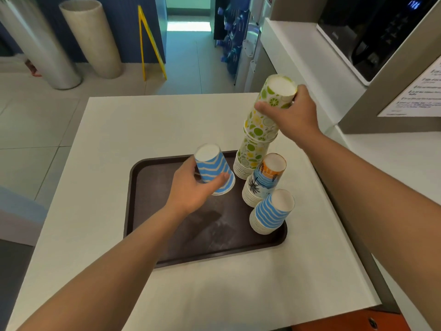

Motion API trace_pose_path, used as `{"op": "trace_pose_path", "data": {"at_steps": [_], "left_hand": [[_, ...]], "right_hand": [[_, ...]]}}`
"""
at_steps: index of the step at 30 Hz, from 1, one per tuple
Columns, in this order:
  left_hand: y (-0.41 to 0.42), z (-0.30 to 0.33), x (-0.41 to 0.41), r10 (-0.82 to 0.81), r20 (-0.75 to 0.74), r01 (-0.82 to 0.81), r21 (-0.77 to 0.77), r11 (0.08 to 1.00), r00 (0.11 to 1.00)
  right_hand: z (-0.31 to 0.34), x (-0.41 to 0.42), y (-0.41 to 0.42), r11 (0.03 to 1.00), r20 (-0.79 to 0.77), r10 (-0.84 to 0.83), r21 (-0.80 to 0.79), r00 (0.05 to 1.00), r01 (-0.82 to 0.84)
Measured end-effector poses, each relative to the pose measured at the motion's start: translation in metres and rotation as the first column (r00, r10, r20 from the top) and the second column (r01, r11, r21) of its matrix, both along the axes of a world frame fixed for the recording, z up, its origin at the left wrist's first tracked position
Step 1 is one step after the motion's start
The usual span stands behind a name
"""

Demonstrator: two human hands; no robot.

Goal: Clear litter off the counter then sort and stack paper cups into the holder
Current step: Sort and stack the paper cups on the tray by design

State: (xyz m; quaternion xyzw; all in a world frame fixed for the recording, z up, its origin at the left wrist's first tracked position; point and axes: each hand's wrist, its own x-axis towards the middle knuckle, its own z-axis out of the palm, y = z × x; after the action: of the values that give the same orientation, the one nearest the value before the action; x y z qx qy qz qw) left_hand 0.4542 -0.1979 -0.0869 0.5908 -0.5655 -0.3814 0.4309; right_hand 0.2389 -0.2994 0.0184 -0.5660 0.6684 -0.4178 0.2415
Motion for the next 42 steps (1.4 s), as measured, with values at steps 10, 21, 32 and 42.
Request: {"op": "trace_pose_path", "data": {"at_steps": [10, 21, 32, 42], "left_hand": [[0.0, 0.008, -0.007, -0.028, 0.003, 0.028, -0.032, 0.999, 1.0], [-0.001, 0.014, -0.028, -0.038, -0.046, 0.036, -0.033, 0.999, 0.998], [0.023, 0.033, -0.071, -0.23, -0.024, 0.225, -0.121, 0.967, 0.973], [0.039, 0.008, -0.117, -0.331, 0.126, 0.335, -0.011, 0.942, 0.935]], "right_hand": [[-0.047, -0.007, -0.012, 0.927, -0.22, 0.248, 0.338, 0.943, -0.164], [-0.047, -0.001, -0.014, 0.925, -0.255, 0.243, 0.352, 0.936, -0.144], [-0.025, -0.028, 0.055, 0.995, 0.122, 0.094, -0.053, 0.988, -0.088], [-0.06, -0.053, 0.15, 0.947, 0.001, 0.318, 0.037, 0.948, -0.318]]}}
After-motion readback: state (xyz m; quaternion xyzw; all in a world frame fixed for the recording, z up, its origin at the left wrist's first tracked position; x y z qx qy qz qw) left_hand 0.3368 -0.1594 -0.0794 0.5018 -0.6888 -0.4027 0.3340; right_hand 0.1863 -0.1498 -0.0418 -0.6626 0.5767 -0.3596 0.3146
